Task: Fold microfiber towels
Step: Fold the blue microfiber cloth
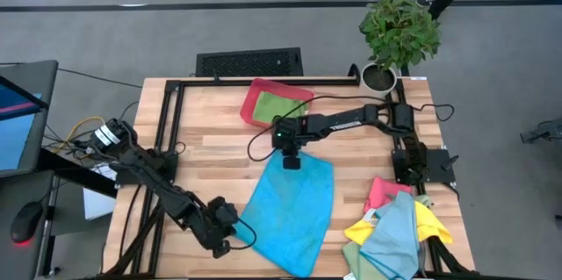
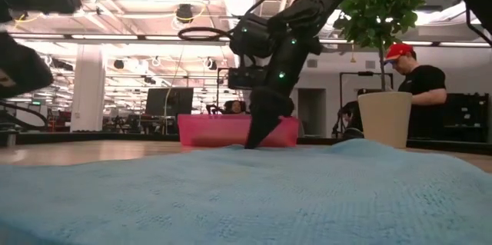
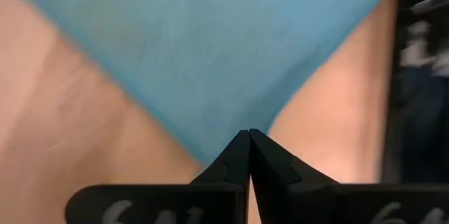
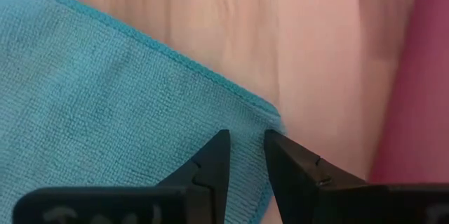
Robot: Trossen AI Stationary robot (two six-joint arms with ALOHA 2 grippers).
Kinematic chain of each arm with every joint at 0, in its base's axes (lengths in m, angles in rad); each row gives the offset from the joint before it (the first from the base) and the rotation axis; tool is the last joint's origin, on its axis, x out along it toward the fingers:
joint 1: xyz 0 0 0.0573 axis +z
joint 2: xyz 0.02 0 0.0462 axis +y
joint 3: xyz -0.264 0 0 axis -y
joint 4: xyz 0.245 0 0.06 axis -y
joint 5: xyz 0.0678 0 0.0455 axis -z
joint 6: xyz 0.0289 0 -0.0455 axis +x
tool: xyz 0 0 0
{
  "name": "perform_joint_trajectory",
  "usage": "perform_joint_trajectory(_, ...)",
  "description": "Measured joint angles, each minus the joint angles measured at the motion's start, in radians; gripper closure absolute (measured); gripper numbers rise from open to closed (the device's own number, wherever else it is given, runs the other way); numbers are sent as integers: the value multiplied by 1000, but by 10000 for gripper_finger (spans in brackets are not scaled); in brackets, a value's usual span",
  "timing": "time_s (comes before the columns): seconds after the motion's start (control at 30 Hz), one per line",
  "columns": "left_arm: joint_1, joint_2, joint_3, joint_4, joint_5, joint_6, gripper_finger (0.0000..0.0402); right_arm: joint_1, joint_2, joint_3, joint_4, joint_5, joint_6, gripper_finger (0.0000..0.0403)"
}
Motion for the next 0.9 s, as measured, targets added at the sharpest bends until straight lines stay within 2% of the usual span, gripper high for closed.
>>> perform_joint_trajectory(0.4,104,0,0,-212,5,172,401,-20,-33,0,-311,145,201,285)
perform_joint_trajectory(0.53,126,-5,0,-237,2,223,401,-13,-36,-1,-389,213,293,285)
perform_joint_trajectory(0.63,136,-25,0,-258,-4,255,401,-11,-46,-4,-449,217,377,285)
perform_joint_trajectory(0.9,143,-151,0,-304,-133,268,401,45,-51,-7,-598,233,539,285)
